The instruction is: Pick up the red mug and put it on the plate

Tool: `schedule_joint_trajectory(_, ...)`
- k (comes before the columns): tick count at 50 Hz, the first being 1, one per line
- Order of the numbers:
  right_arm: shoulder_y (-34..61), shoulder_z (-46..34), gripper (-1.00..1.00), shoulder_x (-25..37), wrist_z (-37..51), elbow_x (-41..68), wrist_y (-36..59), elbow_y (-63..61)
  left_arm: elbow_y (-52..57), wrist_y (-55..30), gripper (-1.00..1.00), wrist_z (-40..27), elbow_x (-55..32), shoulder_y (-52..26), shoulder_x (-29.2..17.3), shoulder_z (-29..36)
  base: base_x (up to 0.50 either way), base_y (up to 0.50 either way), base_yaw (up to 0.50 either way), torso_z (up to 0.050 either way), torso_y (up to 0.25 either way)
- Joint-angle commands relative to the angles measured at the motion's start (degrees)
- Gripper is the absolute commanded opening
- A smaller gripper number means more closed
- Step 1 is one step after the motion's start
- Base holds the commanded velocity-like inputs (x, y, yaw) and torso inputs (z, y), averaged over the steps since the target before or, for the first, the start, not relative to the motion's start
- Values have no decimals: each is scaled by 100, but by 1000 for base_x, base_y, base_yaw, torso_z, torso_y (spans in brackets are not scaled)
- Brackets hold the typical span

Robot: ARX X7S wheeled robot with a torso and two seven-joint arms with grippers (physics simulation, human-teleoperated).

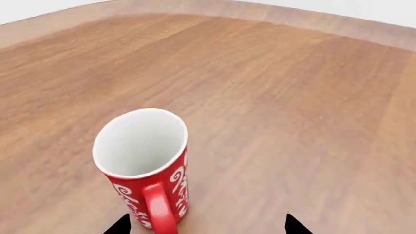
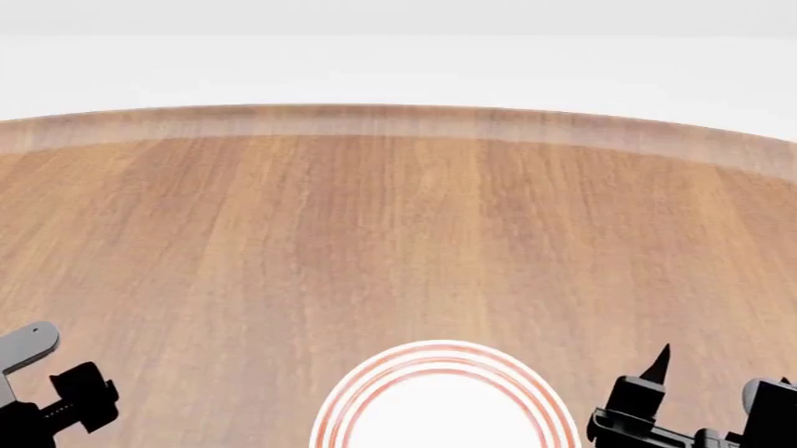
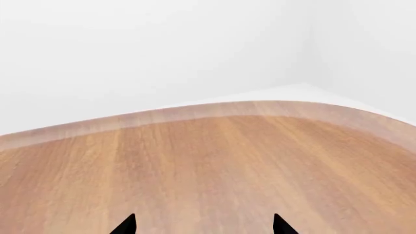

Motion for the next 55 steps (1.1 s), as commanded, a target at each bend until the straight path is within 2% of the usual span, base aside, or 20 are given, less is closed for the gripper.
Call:
schedule_joint_trajectory(1,6,-32,100,5,-10,15,-79,121,-933,453,100,-74,30,-371,-38,-58,0,0,0,0,0)
schedule_joint_trajectory(18,-4,-79,100,8,5,36,-155,210,-2332,1206,100,-95,62,-900,-90,-143,0,0,0,0,0)
schedule_joint_trajectory(31,17,-118,100,15,7,46,-228,335,-4296,2225,100,93,173,-1644,-146,-139,0,0,0,0,0)
schedule_joint_trajectory(55,12,-194,100,28,20,66,-342,457,-4365,1914,100,44,979,-1675,-154,-860,0,0,0,0,0)
